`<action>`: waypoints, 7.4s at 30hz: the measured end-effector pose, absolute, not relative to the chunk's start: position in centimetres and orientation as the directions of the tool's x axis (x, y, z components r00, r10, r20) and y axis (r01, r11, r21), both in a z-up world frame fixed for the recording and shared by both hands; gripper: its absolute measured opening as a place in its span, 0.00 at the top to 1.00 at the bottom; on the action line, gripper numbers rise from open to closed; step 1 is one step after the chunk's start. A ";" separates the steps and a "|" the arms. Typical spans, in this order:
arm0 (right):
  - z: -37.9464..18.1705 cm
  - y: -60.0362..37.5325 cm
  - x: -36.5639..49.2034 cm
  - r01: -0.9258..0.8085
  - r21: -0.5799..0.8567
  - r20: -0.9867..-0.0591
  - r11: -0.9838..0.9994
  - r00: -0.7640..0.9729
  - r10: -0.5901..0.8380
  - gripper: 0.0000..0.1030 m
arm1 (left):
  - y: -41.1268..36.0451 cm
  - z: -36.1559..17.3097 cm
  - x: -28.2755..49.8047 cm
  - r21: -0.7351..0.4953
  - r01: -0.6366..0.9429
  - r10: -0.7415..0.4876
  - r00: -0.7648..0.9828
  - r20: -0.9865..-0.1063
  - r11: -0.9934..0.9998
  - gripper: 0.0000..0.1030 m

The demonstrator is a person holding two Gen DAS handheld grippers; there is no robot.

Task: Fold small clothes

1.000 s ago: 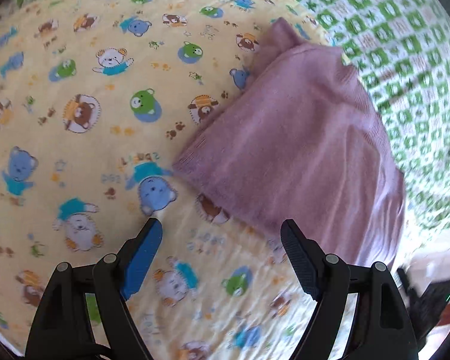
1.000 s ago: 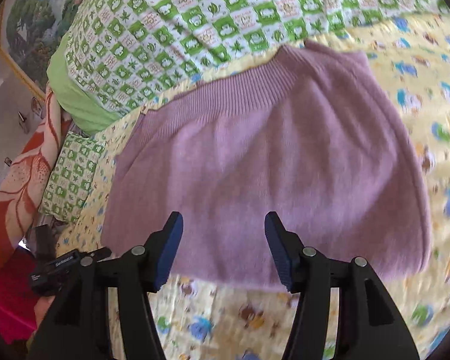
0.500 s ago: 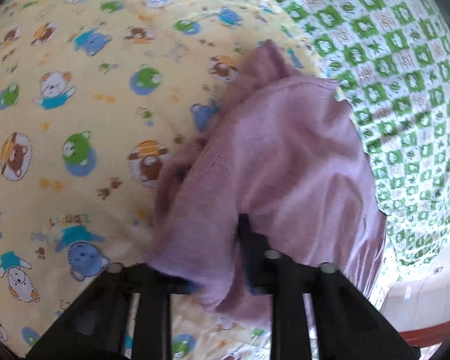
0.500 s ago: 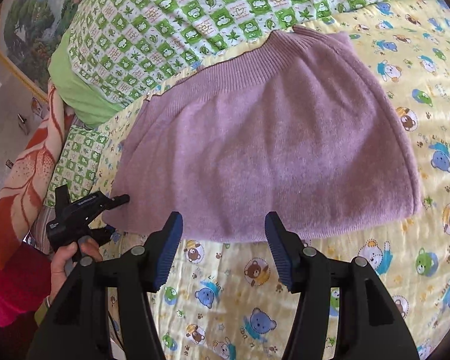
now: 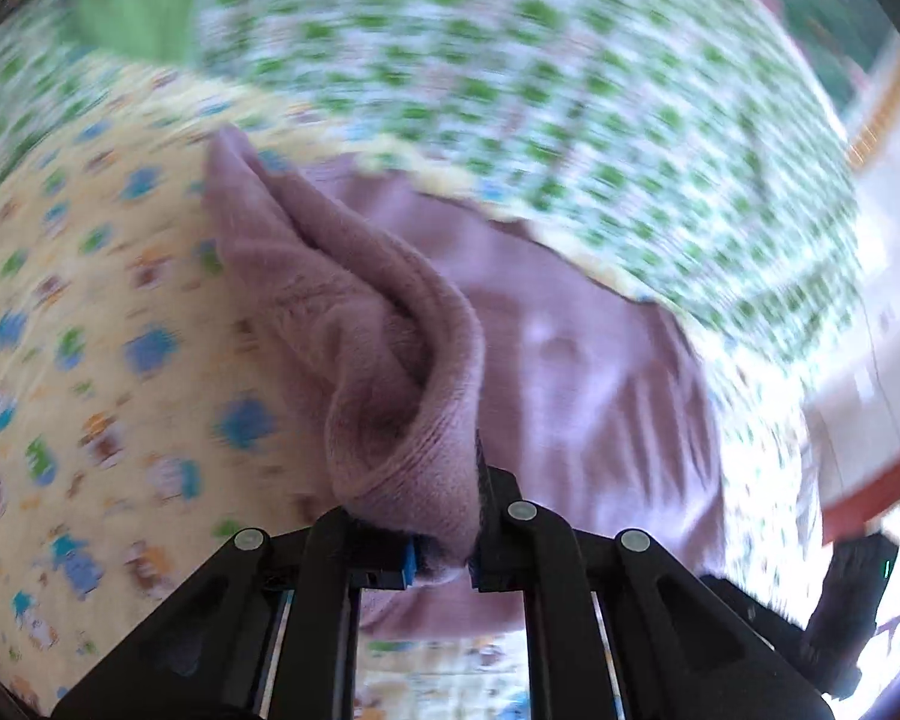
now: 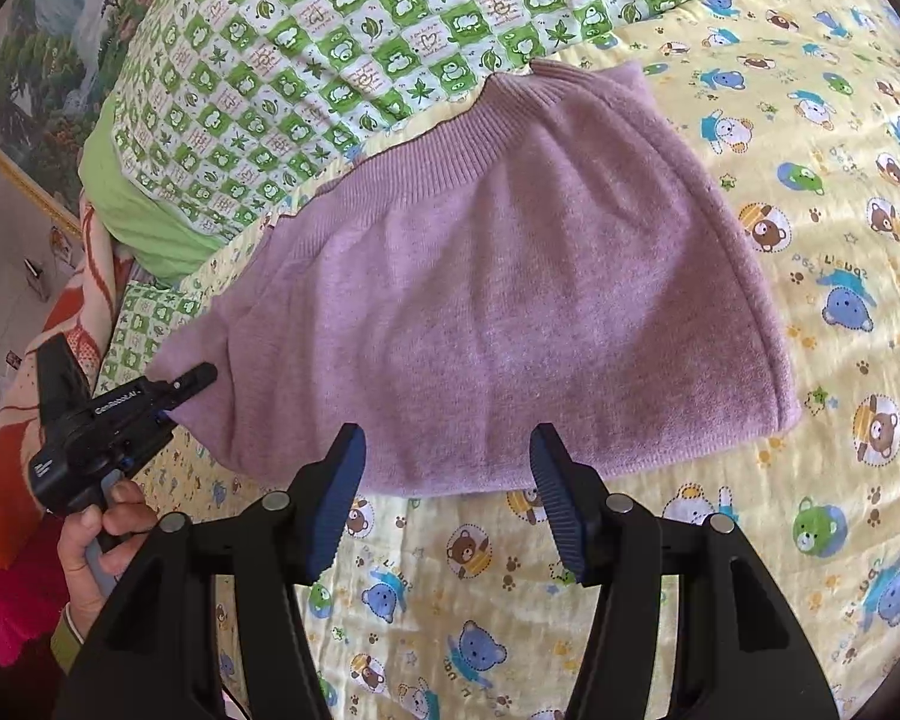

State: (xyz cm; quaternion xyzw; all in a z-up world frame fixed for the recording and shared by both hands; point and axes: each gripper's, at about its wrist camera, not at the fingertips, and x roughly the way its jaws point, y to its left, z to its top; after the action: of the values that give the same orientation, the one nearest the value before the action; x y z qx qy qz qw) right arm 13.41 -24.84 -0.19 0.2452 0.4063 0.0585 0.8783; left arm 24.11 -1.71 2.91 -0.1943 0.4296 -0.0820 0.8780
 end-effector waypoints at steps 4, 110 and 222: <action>0.4 -26.3 13.7 0.100 0.494 -0.668 0.863 0.680 0.304 0.43 | -6.1 2.9 24.4 -0.389 0.082 -0.358 0.594 -0.720 0.918 0.91; 0.5 -34.3 20.2 0.086 0.525 -0.661 0.847 0.668 0.342 0.91 | -7.0 -5.0 32.5 -0.431 0.054 -0.416 0.387 -0.823 0.901 0.27; -2.9 -17.9 11.8 -0.055 0.540 -0.726 0.840 0.475 0.498 0.94 | 13.0 -6.8 11.8 -0.507 -0.117 -0.450 0.323 -0.833 0.854 0.28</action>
State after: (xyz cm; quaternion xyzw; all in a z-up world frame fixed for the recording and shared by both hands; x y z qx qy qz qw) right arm 11.79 -17.86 -2.91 0.2283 0.4845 0.1670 0.8278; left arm 11.83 13.02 -6.82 -0.2479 0.5719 -0.1075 0.7745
